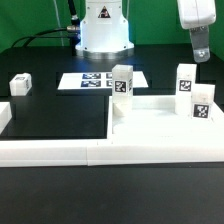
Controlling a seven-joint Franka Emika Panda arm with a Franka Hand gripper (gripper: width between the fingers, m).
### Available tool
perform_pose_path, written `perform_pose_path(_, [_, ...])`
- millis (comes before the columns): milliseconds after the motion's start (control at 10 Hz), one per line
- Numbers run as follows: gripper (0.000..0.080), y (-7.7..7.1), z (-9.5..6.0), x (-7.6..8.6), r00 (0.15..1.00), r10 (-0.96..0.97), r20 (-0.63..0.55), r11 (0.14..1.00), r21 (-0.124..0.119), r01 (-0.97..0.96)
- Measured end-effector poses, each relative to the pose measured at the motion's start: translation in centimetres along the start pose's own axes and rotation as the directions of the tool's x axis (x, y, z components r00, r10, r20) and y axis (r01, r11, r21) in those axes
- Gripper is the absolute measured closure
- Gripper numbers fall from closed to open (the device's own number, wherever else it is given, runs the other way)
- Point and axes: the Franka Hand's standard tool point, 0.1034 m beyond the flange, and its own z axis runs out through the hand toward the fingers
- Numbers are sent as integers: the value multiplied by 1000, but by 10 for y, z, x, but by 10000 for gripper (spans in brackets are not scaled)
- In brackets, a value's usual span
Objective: Assemble square table
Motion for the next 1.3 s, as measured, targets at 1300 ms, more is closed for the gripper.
perform_pose_path(1300, [150,40,-34,127,384,-923,-24,384,-18,923])
